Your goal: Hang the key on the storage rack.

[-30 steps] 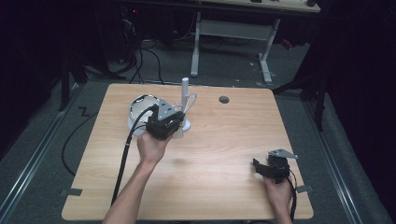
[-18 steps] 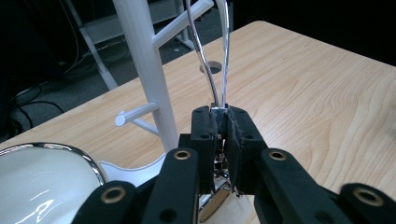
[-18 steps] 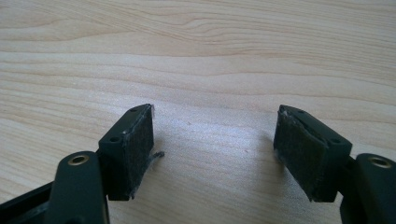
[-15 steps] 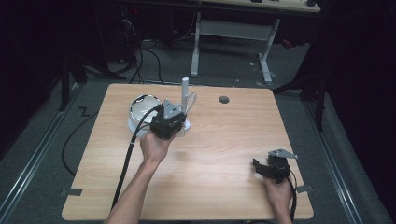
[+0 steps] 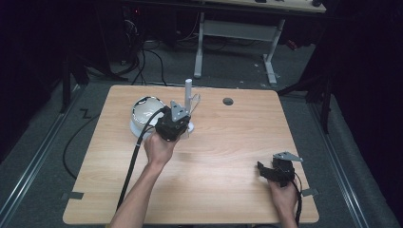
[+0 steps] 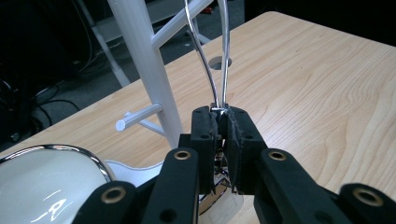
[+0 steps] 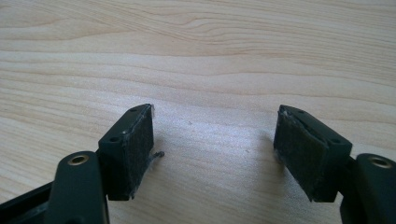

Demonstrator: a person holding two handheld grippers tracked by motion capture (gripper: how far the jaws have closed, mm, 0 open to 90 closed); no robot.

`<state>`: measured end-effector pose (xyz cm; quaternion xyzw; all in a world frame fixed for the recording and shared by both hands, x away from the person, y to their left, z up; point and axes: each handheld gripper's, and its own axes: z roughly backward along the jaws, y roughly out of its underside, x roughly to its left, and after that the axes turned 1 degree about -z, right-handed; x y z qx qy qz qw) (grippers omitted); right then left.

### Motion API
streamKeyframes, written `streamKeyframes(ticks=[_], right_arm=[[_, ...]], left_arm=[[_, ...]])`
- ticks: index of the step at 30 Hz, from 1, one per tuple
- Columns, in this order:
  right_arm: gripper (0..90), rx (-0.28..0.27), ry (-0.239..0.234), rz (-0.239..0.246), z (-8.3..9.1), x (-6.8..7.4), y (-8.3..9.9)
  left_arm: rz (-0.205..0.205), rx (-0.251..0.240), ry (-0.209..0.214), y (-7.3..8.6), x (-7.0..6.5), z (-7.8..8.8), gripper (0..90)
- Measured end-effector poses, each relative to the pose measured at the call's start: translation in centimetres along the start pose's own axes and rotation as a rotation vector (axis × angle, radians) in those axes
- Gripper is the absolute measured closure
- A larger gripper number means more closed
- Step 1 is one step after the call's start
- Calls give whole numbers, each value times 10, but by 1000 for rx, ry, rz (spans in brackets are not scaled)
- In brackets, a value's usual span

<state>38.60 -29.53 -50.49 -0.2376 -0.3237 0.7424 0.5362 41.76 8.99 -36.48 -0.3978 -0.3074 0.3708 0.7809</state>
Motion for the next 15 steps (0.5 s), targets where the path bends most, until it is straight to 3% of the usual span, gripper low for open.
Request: streamKeyframes(ticks=[15], right_arm=[[287, 0, -2, 0, 0, 0, 0]], left_arm=[[-32, 36, -45, 0, -5, -8, 823]])
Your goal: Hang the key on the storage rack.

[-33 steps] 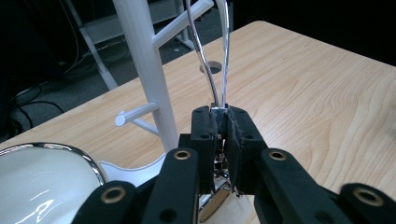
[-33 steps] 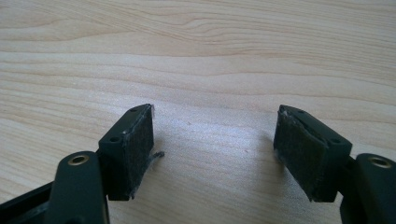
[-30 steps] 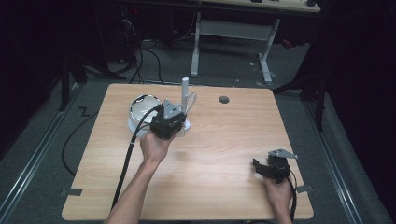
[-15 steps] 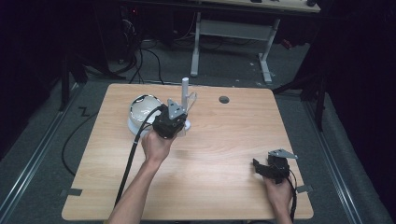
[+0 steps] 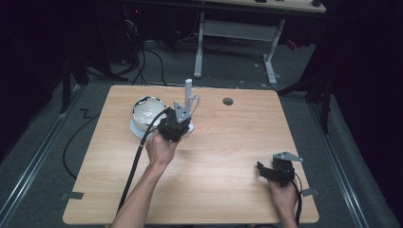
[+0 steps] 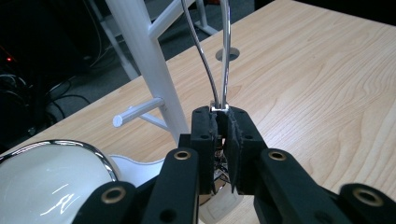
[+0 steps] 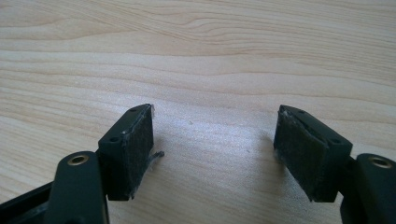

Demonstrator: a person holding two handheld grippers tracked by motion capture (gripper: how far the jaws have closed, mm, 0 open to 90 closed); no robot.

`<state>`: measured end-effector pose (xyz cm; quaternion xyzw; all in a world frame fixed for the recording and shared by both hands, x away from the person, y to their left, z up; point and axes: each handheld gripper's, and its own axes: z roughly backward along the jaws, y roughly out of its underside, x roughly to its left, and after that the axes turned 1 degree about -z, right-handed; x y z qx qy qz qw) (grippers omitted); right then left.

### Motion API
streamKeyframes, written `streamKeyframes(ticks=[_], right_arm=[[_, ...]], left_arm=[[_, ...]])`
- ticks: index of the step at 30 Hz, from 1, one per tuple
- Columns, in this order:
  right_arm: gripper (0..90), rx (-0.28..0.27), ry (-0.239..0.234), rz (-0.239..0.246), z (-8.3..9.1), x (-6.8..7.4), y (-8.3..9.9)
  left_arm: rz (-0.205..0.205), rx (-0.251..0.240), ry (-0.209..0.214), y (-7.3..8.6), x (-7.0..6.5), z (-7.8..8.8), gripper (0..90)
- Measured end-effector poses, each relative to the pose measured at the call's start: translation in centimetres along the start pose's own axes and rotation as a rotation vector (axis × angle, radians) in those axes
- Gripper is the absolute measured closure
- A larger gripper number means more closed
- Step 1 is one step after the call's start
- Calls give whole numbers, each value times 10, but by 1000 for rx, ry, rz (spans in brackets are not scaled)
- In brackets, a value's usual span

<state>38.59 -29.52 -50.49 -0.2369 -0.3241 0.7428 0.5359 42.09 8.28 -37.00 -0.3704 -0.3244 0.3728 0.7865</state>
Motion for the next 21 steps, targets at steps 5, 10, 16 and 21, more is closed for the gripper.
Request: streamKeyframes(ticks=[5, 10, 16, 21], right_arm=[[287, 0, 0, 0, 0, 0, 0], [287, 0, 0, 0, 0, 0, 0], [287, 0, -2, 1, 0, 0, 0], [286, 1, -3, 1, 0, 0, 0]], left_arm=[[-9, 10, -16, -1, -5, 3, 823], [-28, 8, -24, -6, -10, 7, 824], [-38, 37, -50, -6, -13, 1, 824], [-64, 29, -75, -8, -17, 8, 824]])
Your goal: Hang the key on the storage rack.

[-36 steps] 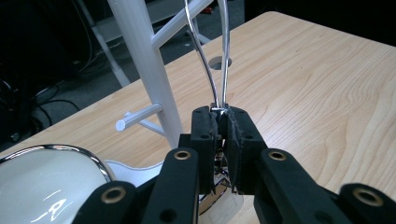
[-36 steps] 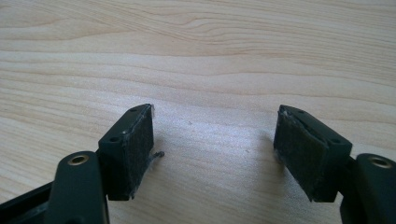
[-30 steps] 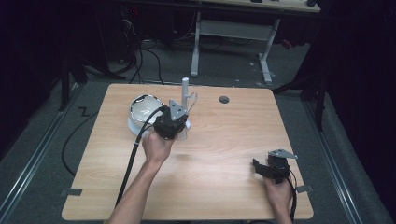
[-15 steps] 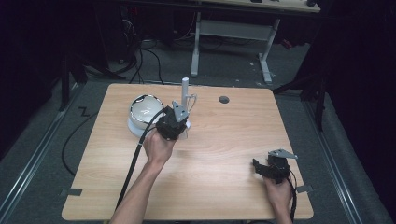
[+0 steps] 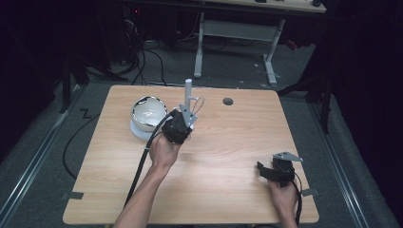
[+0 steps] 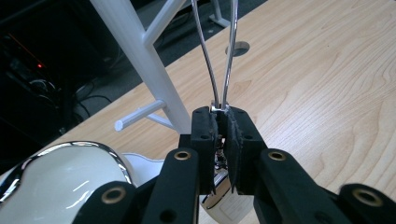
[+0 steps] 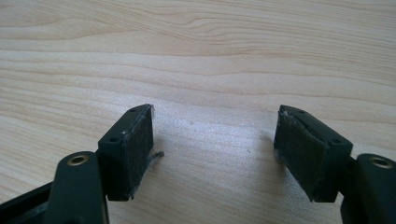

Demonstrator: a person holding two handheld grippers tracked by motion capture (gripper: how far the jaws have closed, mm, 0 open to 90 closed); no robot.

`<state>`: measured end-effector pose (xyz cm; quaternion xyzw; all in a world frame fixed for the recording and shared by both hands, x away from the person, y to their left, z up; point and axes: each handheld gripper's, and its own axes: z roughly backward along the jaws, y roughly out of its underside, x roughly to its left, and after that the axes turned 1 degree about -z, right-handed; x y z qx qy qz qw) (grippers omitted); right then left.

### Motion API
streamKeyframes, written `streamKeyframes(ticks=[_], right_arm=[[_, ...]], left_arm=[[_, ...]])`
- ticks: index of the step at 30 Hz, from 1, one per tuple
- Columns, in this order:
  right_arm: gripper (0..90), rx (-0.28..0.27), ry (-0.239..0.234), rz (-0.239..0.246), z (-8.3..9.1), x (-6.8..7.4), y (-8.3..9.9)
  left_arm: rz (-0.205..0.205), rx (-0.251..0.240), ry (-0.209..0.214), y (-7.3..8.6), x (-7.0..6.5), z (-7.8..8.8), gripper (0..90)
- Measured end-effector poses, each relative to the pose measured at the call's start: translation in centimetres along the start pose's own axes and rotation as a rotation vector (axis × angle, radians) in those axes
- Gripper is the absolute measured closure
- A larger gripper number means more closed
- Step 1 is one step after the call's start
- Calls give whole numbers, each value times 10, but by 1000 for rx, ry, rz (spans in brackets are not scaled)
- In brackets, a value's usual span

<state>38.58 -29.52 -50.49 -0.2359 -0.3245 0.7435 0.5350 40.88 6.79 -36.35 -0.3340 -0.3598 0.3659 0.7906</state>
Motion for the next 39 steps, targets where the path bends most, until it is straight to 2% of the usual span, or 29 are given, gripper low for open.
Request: streamKeyframes(ticks=[7, 17, 18, 21, 23, 27, 29, 33, 39], right_arm=[[285, -1, -1, 3, 0, 0, 0], [285, -1, -2, 3, 0, 0, 0], [285, -1, -2, 2, 0, 0, 0], [285, -1, -2, 3, 0, 0, 0], [285, -1, -3, 2, 0, 0, 0], [284, -1, -3, 2, 0, 0, 0], [284, -1, -4, 1, 0, 0, 0], [284, -1, -4, 1, 0, 0, 0], [284, -1, -4, 1, 0, 0, 0]], left_arm=[[13, 1, -14, -3, 5, 3, 824], [0, 64, -60, -5, 3, -12, 824], [13, 75, -60, -4, 4, -13, 825], [13, 85, -69, -3, 5, -15, 825], [-8, 91, -96, -4, 2, -17, 825], [-35, 102, -119, -4, -4, -19, 825], [-33, 108, -119, -3, -3, -21, 826], [-2, 111, -94, 2, 3, -25, 825], [24, 89, -63, 4, 6, -27, 825]])
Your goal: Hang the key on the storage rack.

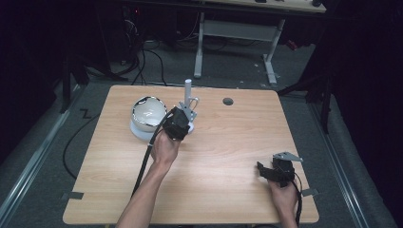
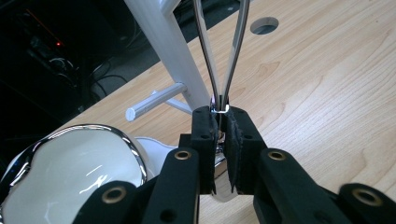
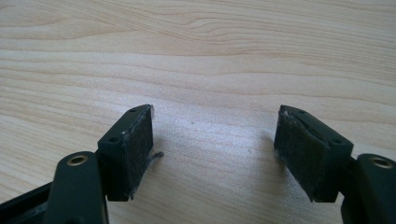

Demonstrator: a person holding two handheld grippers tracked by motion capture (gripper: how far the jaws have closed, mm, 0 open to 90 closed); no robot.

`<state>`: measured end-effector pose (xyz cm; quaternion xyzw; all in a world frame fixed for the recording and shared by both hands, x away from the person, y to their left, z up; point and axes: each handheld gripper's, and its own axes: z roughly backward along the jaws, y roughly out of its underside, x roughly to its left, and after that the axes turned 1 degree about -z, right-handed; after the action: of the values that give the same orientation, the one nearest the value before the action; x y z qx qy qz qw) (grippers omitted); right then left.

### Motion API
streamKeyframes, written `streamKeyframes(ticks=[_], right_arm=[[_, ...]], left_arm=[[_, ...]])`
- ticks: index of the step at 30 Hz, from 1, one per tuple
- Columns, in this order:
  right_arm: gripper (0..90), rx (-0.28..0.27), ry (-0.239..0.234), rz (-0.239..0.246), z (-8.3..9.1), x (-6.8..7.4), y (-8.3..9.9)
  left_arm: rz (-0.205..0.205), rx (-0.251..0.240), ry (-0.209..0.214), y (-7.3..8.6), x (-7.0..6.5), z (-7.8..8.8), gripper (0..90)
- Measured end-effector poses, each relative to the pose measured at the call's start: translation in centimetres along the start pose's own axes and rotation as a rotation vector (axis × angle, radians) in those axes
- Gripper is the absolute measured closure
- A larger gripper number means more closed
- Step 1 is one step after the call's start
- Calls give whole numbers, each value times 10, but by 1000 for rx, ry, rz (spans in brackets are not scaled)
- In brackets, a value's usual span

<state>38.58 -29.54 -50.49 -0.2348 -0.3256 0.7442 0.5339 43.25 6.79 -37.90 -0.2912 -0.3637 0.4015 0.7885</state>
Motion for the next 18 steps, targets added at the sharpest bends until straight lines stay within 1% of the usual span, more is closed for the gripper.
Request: streamKeyframes(ticks=[4, 7, 8, 9, 12, 15, 16, 18], right_arm=[[284, 0, 1, -1, 0, 0, 0], [284, 0, 0, 1, 0, 0, 0], [284, 0, 1, 1, 0, 0, 0], [283, 0, 0, 1, 0, 0, 0], [284, 0, 0, 1, 0, 0, 0], [284, 0, 0, 1, 0, 0, 0], [284, 0, 1, 0, 0, 0, 0], [283, 0, 0, 1, 0, 0, 0]], left_arm=[[17, -22, 14, 3, 1, -1, 825], [21, -33, 17, 5, 2, -4, 824], [18, -31, 17, 5, 1, -5, 824], [3, -37, 13, 5, 1, -7, 824], [4, -43, 18, 5, -1, -10, 824], [9, -28, 26, 8, -1, -15, 823], [24, -18, 34, 11, -1, -17, 823], [40, -11, 44, 16, 1, -21, 822]])
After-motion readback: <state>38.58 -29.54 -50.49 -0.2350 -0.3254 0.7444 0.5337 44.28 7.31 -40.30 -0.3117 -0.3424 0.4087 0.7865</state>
